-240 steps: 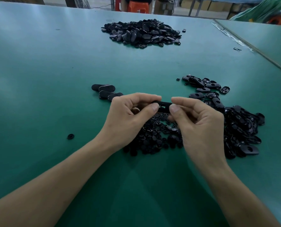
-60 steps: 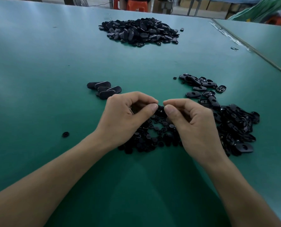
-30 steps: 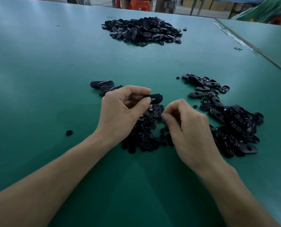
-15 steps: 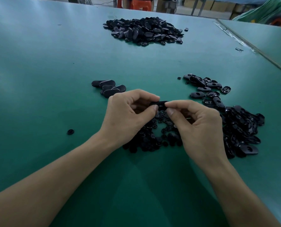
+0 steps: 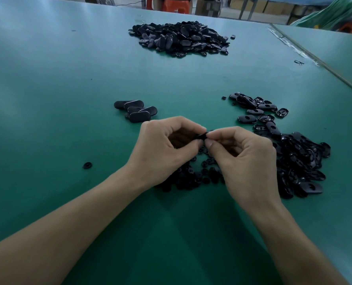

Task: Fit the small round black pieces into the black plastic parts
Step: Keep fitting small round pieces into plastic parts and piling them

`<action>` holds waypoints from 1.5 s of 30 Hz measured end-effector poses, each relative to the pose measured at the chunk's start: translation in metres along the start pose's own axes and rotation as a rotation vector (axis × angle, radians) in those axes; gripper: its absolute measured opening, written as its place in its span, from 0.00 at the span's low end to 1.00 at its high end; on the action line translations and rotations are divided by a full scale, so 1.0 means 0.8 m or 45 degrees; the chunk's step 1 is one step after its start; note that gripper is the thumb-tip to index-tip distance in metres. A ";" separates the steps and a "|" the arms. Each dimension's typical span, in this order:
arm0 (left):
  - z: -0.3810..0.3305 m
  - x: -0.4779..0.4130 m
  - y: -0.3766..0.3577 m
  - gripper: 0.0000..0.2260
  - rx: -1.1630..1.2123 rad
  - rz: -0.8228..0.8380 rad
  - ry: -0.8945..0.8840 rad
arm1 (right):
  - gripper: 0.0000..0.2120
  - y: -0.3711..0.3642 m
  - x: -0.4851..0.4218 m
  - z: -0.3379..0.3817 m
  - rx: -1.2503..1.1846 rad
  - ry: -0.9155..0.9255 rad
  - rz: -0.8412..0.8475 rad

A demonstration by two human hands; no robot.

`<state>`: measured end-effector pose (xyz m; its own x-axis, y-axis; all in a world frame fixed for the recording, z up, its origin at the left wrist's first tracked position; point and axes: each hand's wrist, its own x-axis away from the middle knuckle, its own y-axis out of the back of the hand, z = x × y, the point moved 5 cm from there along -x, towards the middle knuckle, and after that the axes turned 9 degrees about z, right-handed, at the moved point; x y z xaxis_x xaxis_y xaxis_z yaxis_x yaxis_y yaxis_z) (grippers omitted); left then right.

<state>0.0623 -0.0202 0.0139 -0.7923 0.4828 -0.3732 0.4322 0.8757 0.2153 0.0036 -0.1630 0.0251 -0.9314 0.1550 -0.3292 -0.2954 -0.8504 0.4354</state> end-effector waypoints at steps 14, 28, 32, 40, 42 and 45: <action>0.003 -0.003 0.002 0.09 0.058 -0.006 0.032 | 0.13 -0.005 0.000 0.002 -0.041 0.007 0.023; 0.002 -0.003 0.001 0.10 -0.002 0.005 0.009 | 0.11 -0.003 0.005 0.006 0.024 0.012 -0.063; 0.001 -0.002 0.000 0.11 -0.032 0.003 -0.009 | 0.10 -0.001 0.005 0.009 0.094 0.021 -0.079; 0.002 -0.002 0.002 0.10 -0.031 -0.021 -0.016 | 0.09 -0.003 0.002 0.009 0.147 0.008 -0.021; 0.002 -0.002 0.001 0.11 -0.017 0.003 -0.008 | 0.08 -0.003 0.003 0.010 0.173 0.019 -0.029; 0.002 -0.002 0.000 0.12 -0.034 0.026 -0.002 | 0.09 -0.004 0.004 0.012 0.179 0.028 -0.041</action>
<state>0.0645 -0.0210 0.0129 -0.7827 0.5004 -0.3701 0.4366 0.8652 0.2465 -0.0004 -0.1548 0.0306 -0.9166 0.1684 -0.3626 -0.3531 -0.7662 0.5368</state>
